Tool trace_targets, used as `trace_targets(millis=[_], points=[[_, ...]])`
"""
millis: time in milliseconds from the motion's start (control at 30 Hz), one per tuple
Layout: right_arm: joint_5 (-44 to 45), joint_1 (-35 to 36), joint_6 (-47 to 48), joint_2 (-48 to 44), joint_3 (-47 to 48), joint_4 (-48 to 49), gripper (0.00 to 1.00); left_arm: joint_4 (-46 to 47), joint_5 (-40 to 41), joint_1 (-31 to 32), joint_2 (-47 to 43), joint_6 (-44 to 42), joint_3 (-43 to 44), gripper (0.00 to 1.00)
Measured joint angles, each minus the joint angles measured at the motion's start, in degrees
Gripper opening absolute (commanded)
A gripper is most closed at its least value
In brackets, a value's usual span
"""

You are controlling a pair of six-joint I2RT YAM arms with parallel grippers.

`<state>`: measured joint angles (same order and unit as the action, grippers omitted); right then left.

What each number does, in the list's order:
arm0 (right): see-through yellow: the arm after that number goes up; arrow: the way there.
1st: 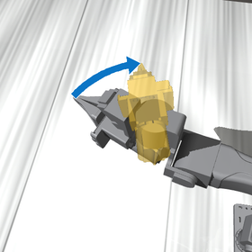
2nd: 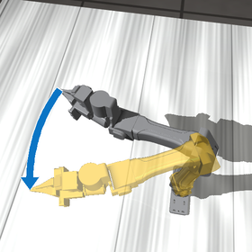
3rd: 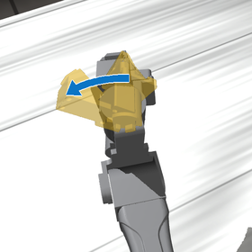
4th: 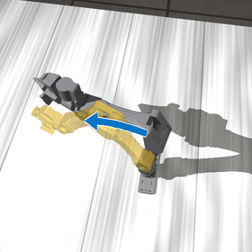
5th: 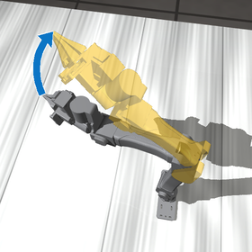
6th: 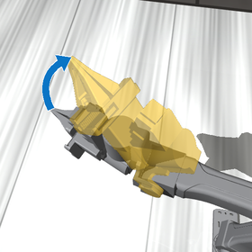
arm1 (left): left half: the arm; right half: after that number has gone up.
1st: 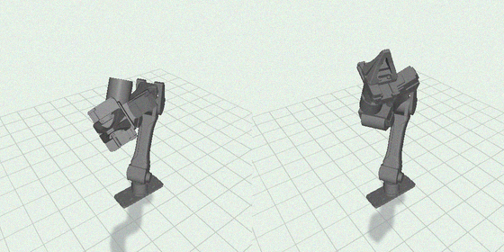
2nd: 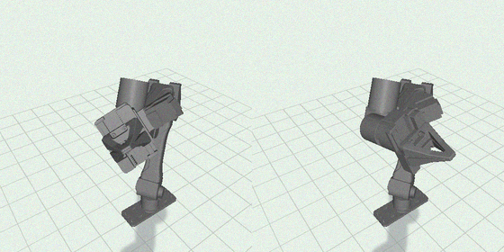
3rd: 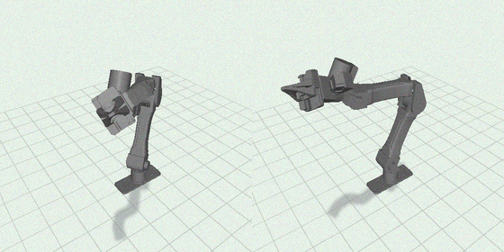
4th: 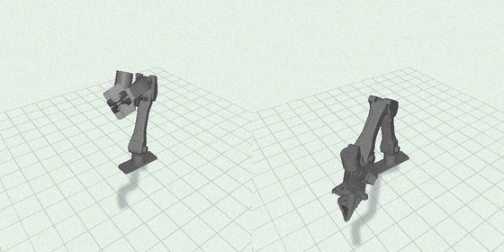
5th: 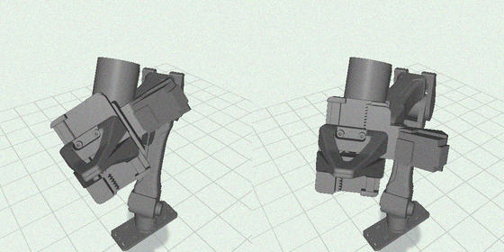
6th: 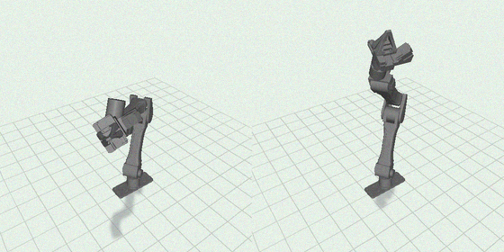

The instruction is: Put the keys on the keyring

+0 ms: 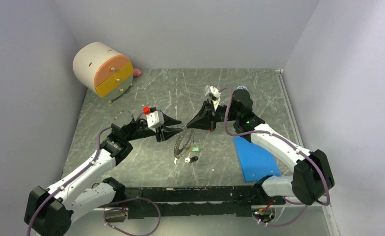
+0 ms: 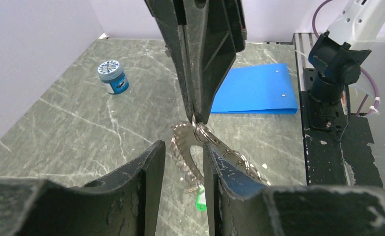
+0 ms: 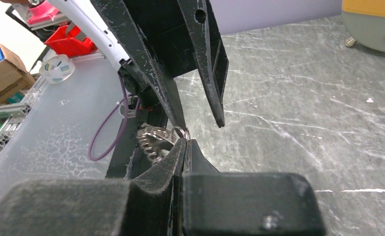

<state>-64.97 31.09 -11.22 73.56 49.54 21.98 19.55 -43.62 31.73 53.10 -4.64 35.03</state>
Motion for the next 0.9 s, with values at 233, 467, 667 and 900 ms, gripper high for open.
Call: trace_targets(millis=[233, 467, 667, 900], points=[[-0.15, 0.02, -0.81, 0.24, 0.00, 0.66, 0.00, 0.87, -1.31, 0.72, 0.07, 0.04, 0.00, 0.38], [-0.42, 0.00, -1.03, 0.35, 0.00, 0.87, 0.00, 3.85, -1.36, 1.03, 2.38, 1.70, -0.15, 0.28], [-0.35, -0.26, -1.01, 0.52, 0.00, 0.83, 0.00, 5.14, -1.75, 1.46, 4.39, 2.86, -0.15, 0.24], [-0.37, -0.26, -0.79, 0.63, 0.00, 0.79, 0.00, 5.51, -1.60, 1.55, 4.50, 3.37, -0.15, 0.23]])
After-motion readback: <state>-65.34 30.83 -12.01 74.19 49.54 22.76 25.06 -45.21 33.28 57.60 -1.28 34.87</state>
